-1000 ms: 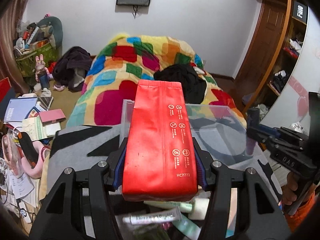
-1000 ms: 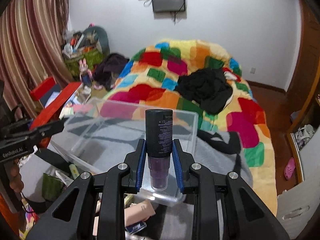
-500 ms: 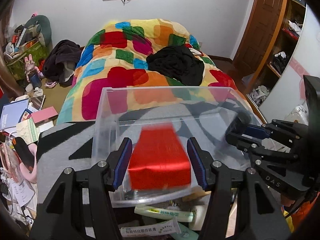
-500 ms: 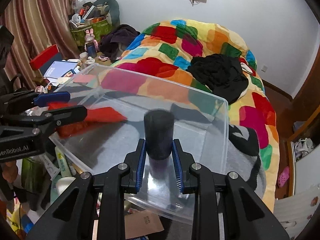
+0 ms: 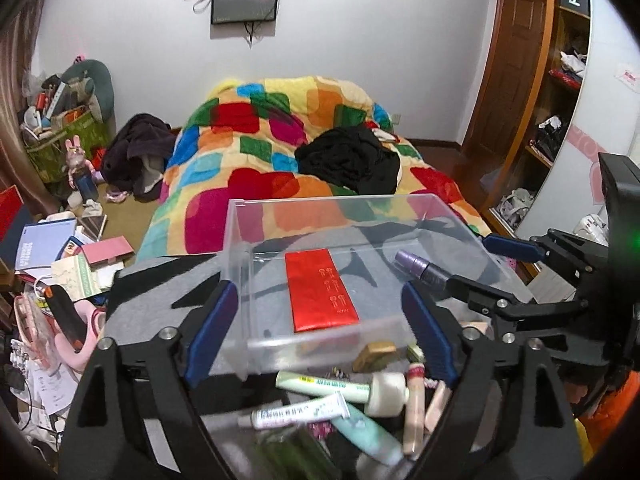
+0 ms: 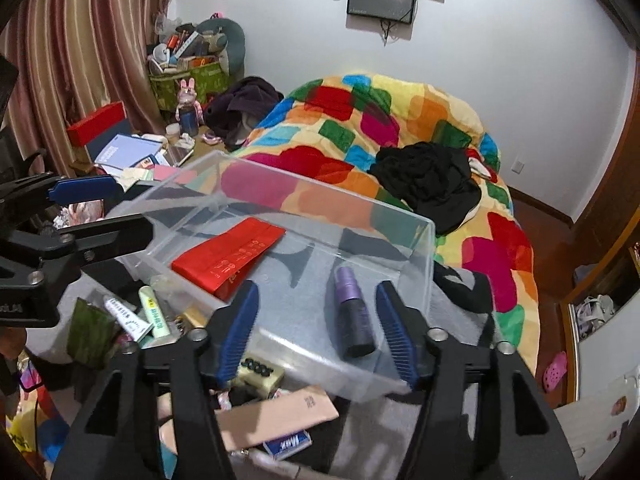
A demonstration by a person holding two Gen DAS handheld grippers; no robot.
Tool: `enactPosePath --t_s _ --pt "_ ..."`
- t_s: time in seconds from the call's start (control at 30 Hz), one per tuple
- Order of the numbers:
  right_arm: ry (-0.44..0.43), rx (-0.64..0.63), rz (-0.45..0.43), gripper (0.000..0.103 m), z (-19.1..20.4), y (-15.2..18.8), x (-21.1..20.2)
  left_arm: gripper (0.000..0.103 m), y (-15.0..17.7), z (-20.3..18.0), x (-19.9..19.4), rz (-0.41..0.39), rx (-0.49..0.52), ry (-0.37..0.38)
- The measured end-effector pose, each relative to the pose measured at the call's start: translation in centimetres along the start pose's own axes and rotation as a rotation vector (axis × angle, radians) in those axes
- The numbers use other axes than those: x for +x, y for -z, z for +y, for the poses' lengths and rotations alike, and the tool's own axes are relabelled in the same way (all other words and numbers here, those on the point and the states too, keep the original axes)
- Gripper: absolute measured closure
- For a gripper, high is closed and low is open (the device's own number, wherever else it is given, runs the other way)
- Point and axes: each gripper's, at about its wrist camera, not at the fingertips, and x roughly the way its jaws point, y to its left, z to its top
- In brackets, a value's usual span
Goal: Organize objects
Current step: 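Grasp the green glass bottle with the left tool while the right tool grasps the white pen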
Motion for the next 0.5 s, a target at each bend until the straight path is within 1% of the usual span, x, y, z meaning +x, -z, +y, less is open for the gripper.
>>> enactPosePath --t_s 0.03,0.2,0.37,0.5 --pt "0.002 0.007 -0.008 0.034 -0.1 0.3 -0.6 0.013 0.3 0.0 -0.6 -0.009 0.001 -0.003" --pt "0.017 0.046 -0.029 0.023 -1.0 2.0 -2.7 0.011 2.1 0.2 -2.3 -0.022 0.005 -0.021" --pt "0.009 0.078 -0.016 0.022 -2.0 4.3 -3.7 0.009 4.5 1.0 -2.6 0.012 -0.028 -0.024" --pt "-0.01 0.091 0.025 0.022 -2.4 6.3 -3.3 0.009 6.5 1.6 -2.3 0.049 -0.067 -0.02"
